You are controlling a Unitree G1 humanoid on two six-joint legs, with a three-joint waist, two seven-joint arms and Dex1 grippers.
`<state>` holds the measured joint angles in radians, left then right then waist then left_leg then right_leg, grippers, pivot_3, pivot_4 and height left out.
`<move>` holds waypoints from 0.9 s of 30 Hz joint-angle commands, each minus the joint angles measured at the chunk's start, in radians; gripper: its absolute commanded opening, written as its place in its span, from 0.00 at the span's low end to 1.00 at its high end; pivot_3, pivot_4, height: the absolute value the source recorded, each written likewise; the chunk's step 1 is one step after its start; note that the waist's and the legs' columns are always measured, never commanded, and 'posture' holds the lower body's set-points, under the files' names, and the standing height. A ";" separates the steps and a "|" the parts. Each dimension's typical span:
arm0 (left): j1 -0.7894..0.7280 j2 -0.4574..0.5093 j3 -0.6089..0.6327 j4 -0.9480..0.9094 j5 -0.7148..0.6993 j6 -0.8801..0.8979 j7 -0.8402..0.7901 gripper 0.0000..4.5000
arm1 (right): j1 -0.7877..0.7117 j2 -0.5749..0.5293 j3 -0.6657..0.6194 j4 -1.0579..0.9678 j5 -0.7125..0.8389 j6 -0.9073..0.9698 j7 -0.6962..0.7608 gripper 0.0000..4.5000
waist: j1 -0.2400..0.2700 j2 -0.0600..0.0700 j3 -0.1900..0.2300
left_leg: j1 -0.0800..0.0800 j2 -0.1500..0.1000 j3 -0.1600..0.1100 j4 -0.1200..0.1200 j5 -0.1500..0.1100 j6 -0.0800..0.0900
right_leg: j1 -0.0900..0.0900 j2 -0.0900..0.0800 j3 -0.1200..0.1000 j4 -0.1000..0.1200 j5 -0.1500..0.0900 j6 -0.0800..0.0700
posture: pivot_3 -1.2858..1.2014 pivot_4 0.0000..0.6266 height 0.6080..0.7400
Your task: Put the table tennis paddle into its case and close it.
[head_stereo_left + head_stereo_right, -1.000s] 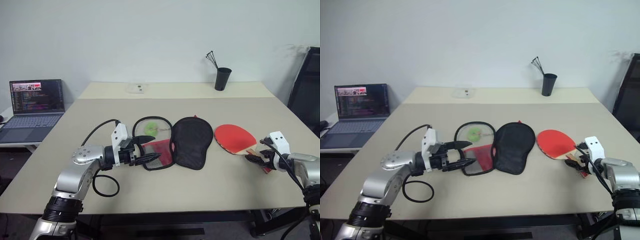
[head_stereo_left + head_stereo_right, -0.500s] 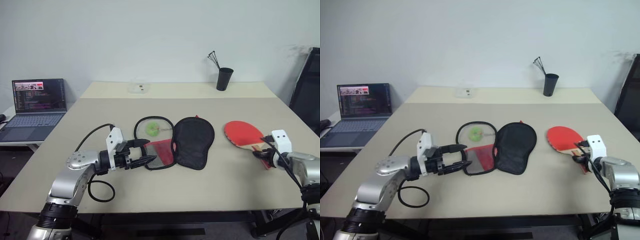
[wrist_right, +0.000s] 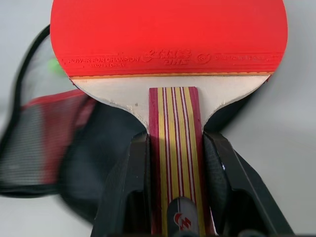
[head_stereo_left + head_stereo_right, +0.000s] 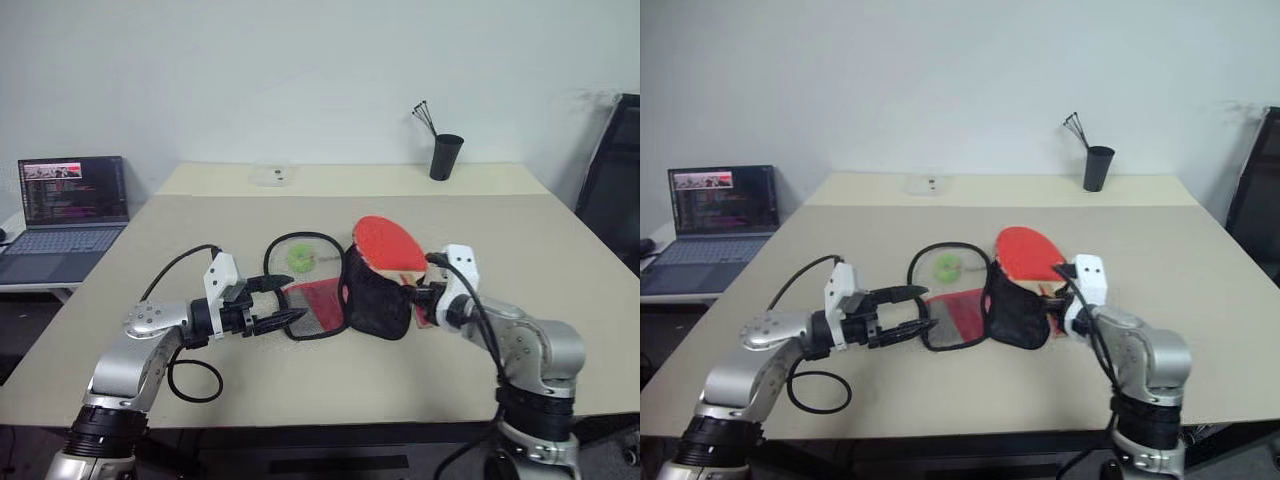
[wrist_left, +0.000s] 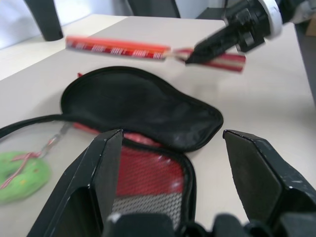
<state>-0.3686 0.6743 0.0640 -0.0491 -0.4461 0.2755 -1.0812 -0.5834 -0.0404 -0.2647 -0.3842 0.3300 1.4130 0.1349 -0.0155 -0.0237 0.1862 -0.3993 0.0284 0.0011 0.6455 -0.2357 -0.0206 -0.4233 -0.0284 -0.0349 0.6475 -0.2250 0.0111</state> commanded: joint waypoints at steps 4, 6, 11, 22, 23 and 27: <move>-0.010 0.008 0.020 -0.040 -0.009 -0.007 0.006 0.79 | -0.040 0.073 0.016 0.058 -0.053 -0.103 -0.107 0.24 | 0.009 0.000 0.000 | 0.000 -0.002 0.002 0.000 0.000 0.000 | 0.000 -0.002 0.000 -0.001 0.000 0.000 | 0.52 0.24 1.00; -0.009 0.008 0.019 -0.043 -0.008 -0.005 0.009 0.79 | -0.042 0.085 0.031 0.109 -0.065 -0.149 -0.122 0.24 | 0.008 0.000 0.000 | 0.000 -0.002 0.002 0.000 0.000 0.000 | 0.000 -0.002 0.000 -0.001 0.000 0.000 | 0.52 0.24 1.00; -0.006 0.011 0.018 -0.054 -0.007 0.000 0.014 0.79 | -0.044 0.104 0.060 0.234 -0.096 -0.266 -0.150 0.24 | 0.003 0.000 0.000 | 0.000 -0.001 0.002 -0.001 0.000 0.000 | -0.001 0.000 0.000 -0.001 0.000 -0.001 | 0.52 0.24 1.00; 0.003 0.016 0.022 -0.069 -0.010 0.010 0.024 0.79 | -0.043 0.124 0.086 0.326 -0.113 -0.354 -0.187 0.24 | -0.012 0.000 0.000 | 0.001 0.000 0.001 0.000 0.000 0.000 | 0.000 0.000 0.000 0.000 0.000 -0.001 | 0.52 0.24 1.00; 0.004 0.016 0.022 -0.070 -0.010 0.011 0.024 0.79 | -0.044 0.126 0.083 0.328 -0.110 -0.354 -0.190 0.24 | -0.012 0.000 0.000 | 0.001 0.000 0.001 0.000 0.000 0.000 | 0.000 0.000 0.000 0.000 0.000 -0.001 | 0.52 0.24 1.00; 0.003 0.014 0.022 -0.067 -0.008 0.009 0.023 0.79 | -0.047 0.137 0.077 0.333 -0.107 -0.359 -0.207 0.40 | -0.013 0.000 0.000 | 0.001 0.001 0.001 0.000 0.000 0.000 | 0.000 0.001 0.000 0.000 0.000 -0.001 | 0.52 0.24 1.00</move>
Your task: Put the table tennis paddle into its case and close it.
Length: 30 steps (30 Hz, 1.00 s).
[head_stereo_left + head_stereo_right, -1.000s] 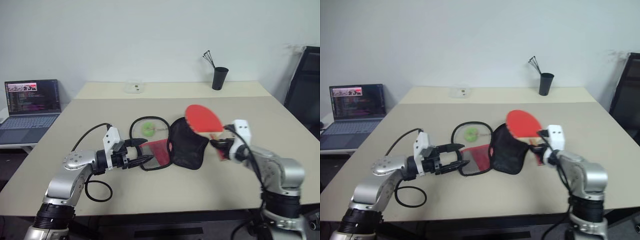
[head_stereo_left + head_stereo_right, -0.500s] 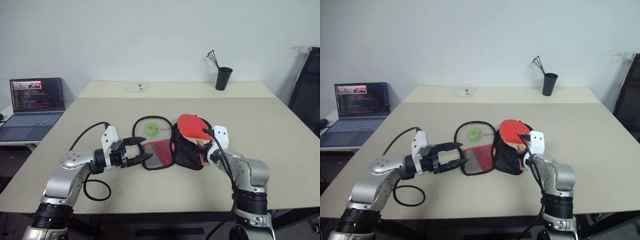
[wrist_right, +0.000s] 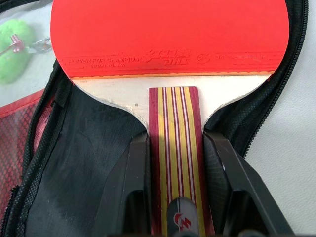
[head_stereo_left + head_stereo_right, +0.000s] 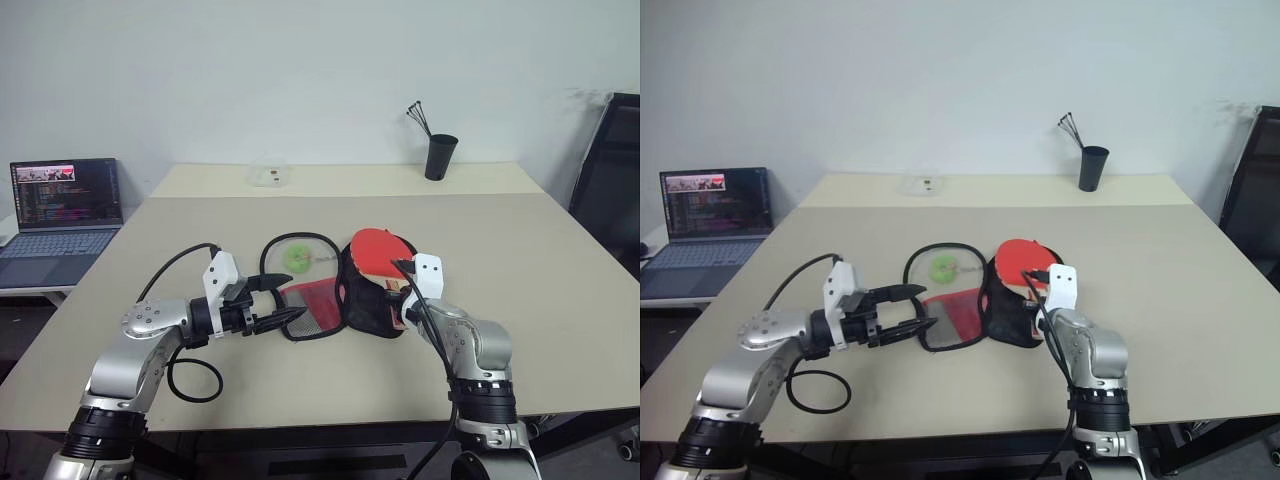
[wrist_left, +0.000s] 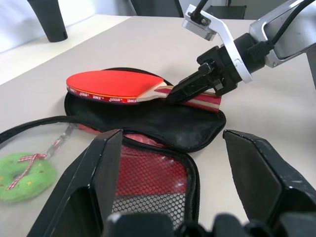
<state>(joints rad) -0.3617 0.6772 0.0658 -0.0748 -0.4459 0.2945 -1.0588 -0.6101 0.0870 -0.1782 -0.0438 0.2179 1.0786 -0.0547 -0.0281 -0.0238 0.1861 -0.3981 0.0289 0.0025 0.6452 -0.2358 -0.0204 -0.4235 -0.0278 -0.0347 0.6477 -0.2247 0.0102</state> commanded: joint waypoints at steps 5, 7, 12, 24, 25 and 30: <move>-0.009 0.010 0.018 -0.035 -0.007 -0.013 0.000 0.79 | -0.021 0.033 -0.003 -0.032 0.003 -0.010 -0.050 0.73 | 0.000 0.000 0.000 | 0.000 0.000 0.000 0.000 0.000 0.000 | 0.000 0.000 0.000 -0.001 0.000 0.000 | 0.52 0.24 1.00; -0.010 0.010 0.018 -0.036 -0.007 -0.011 0.001 0.79 | -0.017 0.058 -0.005 -0.075 0.013 0.018 -0.067 0.79 | 0.001 0.000 0.000 | -0.001 0.000 0.000 0.000 0.000 0.000 | 0.000 0.000 0.000 -0.001 0.000 0.000 | 0.52 0.24 1.00; -0.012 0.009 0.017 -0.039 -0.008 -0.006 0.005 0.79 | -0.018 0.124 -0.039 -0.198 0.080 0.121 -0.092 0.79 | 0.001 0.000 0.000 | -0.001 0.000 -0.001 0.000 0.000 0.000 | 0.000 0.000 0.000 -0.001 0.000 0.000 | 0.52 0.24 1.00; -0.020 0.004 0.007 -0.033 -0.009 -0.002 -0.002 0.79 | 0.004 0.113 -0.093 -0.243 0.190 0.238 -0.099 0.79 | 0.001 0.000 0.000 | -0.001 0.000 -0.001 -0.001 0.000 0.000 | 0.000 0.000 0.000 -0.001 0.000 0.000 | 0.52 0.24 1.00; -0.020 0.004 0.007 -0.033 -0.009 -0.002 -0.003 0.79 | 0.003 0.121 -0.100 -0.249 0.200 0.249 -0.099 0.79 | 0.000 0.000 0.000 | -0.001 0.000 -0.001 -0.001 0.000 0.000 | 0.000 0.000 0.000 -0.001 0.000 0.000 | 0.52 0.24 1.00; -0.021 0.005 0.006 -0.031 -0.011 -0.001 -0.007 0.79 | -0.001 0.167 -0.124 -0.257 0.238 0.291 -0.113 0.79 | 0.001 0.000 0.000 | -0.001 0.000 -0.001 -0.001 0.000 0.000 | 0.000 0.000 0.000 -0.001 0.000 0.000 | 0.52 0.24 1.00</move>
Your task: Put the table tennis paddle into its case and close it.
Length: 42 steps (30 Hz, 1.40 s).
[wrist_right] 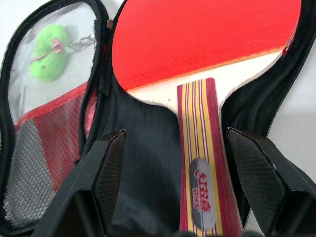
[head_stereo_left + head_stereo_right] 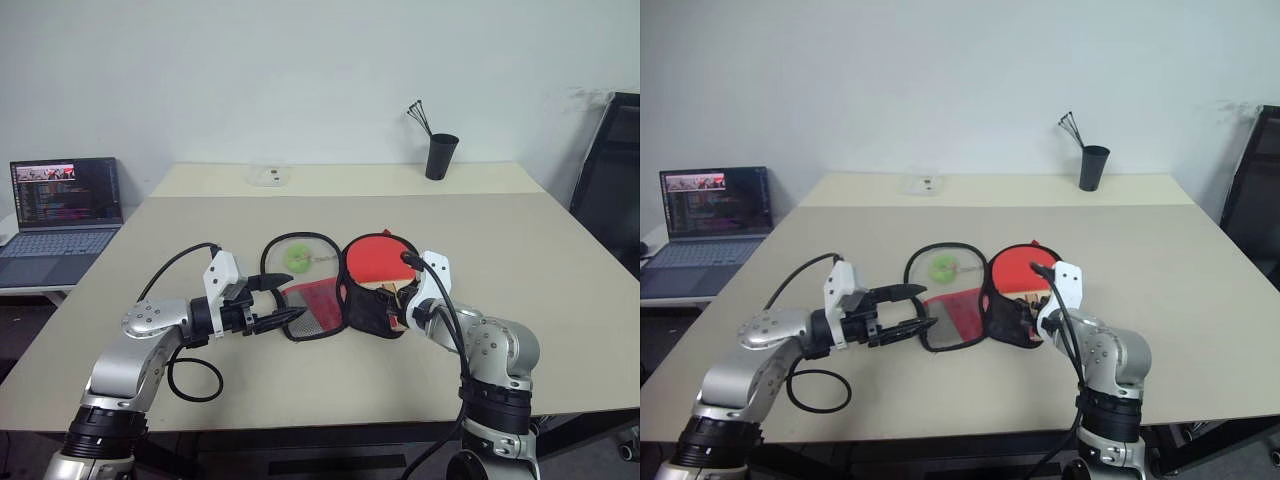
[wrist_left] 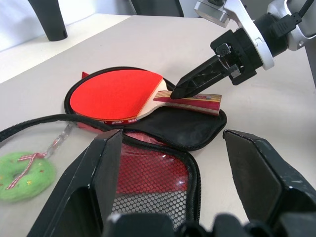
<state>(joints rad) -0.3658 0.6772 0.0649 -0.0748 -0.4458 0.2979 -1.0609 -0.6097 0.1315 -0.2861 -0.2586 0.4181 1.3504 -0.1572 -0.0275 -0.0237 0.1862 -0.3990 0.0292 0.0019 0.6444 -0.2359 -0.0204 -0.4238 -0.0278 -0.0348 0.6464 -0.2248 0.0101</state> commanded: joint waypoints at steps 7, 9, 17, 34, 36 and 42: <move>-0.020 0.003 0.004 -0.026 -0.010 -0.005 -0.009 0.79 | -0.013 0.166 -0.046 -0.039 0.086 0.030 -0.050 0.79 | 0.000 0.000 0.000 | 0.000 0.000 0.000 0.000 0.000 0.000 | 0.000 0.000 0.000 0.000 0.000 0.000 | 0.52 0.24 1.00; -0.022 -0.001 0.000 -0.027 -0.010 -0.004 -0.009 0.79 | -0.018 0.192 -0.066 -0.032 0.108 0.033 -0.068 0.79 | 0.000 0.000 0.000 | 0.000 0.000 0.000 0.000 0.000 0.000 | 0.000 0.000 0.000 0.000 0.000 0.000 | 0.52 0.24 1.00; -0.025 -0.002 -0.004 -0.023 -0.015 -0.002 -0.020 0.79 | -0.037 0.249 -0.142 -0.009 0.235 0.047 -0.136 0.79 | 0.000 0.000 0.000 | 0.000 0.000 0.000 -0.001 0.000 0.000 | 0.000 0.000 0.000 -0.001 0.000 0.000 | 0.52 0.24 1.00; -0.038 0.001 0.001 0.033 0.000 -0.035 -0.050 0.79 | 0.070 -0.384 0.203 0.024 0.130 -0.247 0.241 0.79 | 0.001 0.000 0.000 | -0.001 -0.001 0.001 -0.001 0.000 0.000 | 0.000 0.001 0.000 -0.002 0.000 0.000 | 0.52 0.24 1.00; -0.041 0.003 0.000 0.038 0.003 -0.039 -0.053 0.79 | 0.076 -0.407 0.209 0.067 0.101 -0.291 0.267 0.79 | -0.001 0.000 0.000 | -0.001 -0.001 0.001 -0.001 0.000 0.000 | 0.000 0.001 0.000 -0.002 0.000 0.000 | 0.52 0.24 1.00; -0.042 0.003 -0.001 0.046 0.008 -0.049 -0.058 0.79 | 0.089 -0.393 0.205 0.148 0.046 -0.362 0.289 0.79 | -0.003 0.000 0.000 | -0.001 0.000 0.000 -0.001 0.000 0.000 | -0.001 0.006 0.000 -0.002 0.000 0.000 | 0.52 0.24 1.00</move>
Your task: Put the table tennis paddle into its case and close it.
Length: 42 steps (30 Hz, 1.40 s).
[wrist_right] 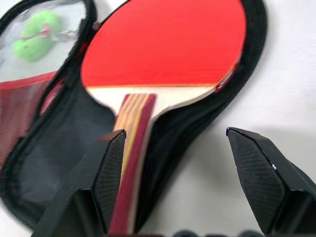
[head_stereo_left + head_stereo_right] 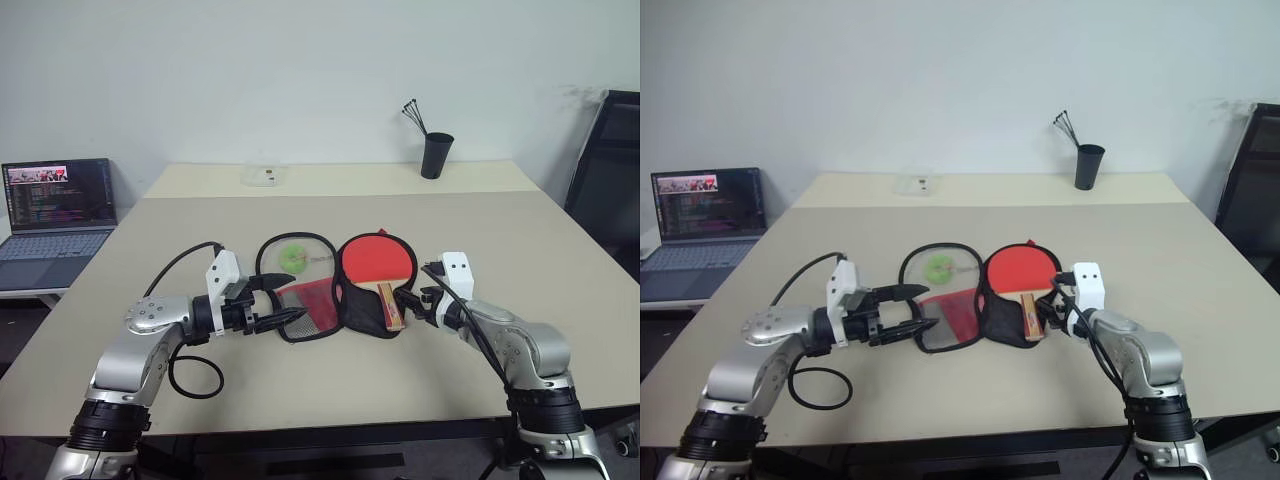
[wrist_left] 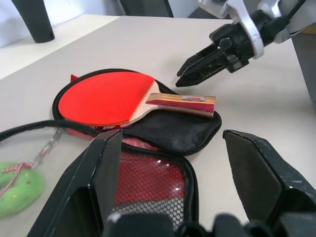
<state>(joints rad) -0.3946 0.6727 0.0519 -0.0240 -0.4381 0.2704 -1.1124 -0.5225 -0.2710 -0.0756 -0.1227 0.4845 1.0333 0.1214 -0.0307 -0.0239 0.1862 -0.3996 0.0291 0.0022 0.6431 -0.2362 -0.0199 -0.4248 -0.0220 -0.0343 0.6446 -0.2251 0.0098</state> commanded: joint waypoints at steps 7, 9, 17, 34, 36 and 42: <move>-0.002 0.019 0.024 -0.002 0.000 -0.026 -0.016 0.79 | 0.080 -0.145 0.114 -0.062 -0.120 -0.144 0.158 0.79 | 0.004 0.000 0.000 | 0.000 0.000 0.000 0.000 0.000 0.000 | 0.000 -0.001 0.000 0.000 0.000 0.000 | 0.52 0.24 1.00; 0.000 0.020 0.024 -0.004 -0.001 -0.026 -0.016 0.79 | 0.107 -0.188 0.136 -0.085 -0.137 -0.167 0.199 0.79 | 0.005 0.000 0.000 | 0.000 0.000 0.000 0.000 0.000 0.000 | 0.000 -0.001 0.000 -0.001 0.000 0.000 | 0.52 0.24 1.00; -0.002 0.018 0.017 0.000 -0.001 -0.028 -0.017 0.79 | 0.170 -0.237 0.166 -0.210 -0.110 -0.169 0.329 0.79 | 0.003 0.000 0.000 | 0.001 0.000 0.000 0.000 0.000 0.000 | 0.000 0.000 0.000 0.000 0.000 0.000 | 0.52 0.24 1.00; 0.020 0.021 0.023 -0.021 -0.002 -0.024 -0.004 0.79 | 0.190 -0.182 0.184 -0.228 -0.120 -0.148 0.345 0.79 | 0.006 0.000 0.000 | 0.000 0.000 0.000 0.001 0.000 0.000 | 0.000 0.000 0.000 0.000 0.000 0.000 | 0.52 0.24 1.00; 0.021 0.021 0.023 -0.022 -0.002 -0.024 -0.002 0.79 | 0.191 -0.181 0.177 -0.224 -0.109 -0.137 0.352 0.79 | 0.006 0.000 0.000 | 0.000 0.000 0.000 0.001 0.000 0.000 | 0.000 0.000 0.000 0.000 0.000 0.000 | 0.52 0.24 1.00; 0.019 0.021 0.022 -0.020 -0.002 -0.024 -0.001 0.79 | 0.185 -0.135 0.231 -0.235 -0.103 -0.109 0.355 0.79 | 0.005 0.000 0.000 | 0.001 0.000 0.000 0.001 0.000 0.000 | 0.000 0.000 0.000 0.001 0.000 0.000 | 0.52 0.24 1.00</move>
<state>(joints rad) -0.3680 0.6829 0.0538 -0.0193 -0.4357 0.2549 -1.1193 -0.3326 -0.4191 0.1387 -0.3274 0.3687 0.9230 0.4732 -0.0259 -0.0241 0.1862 -0.3989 0.0292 0.0022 0.6439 -0.2364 -0.0201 -0.4247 -0.0218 -0.0345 0.6453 -0.2254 0.0094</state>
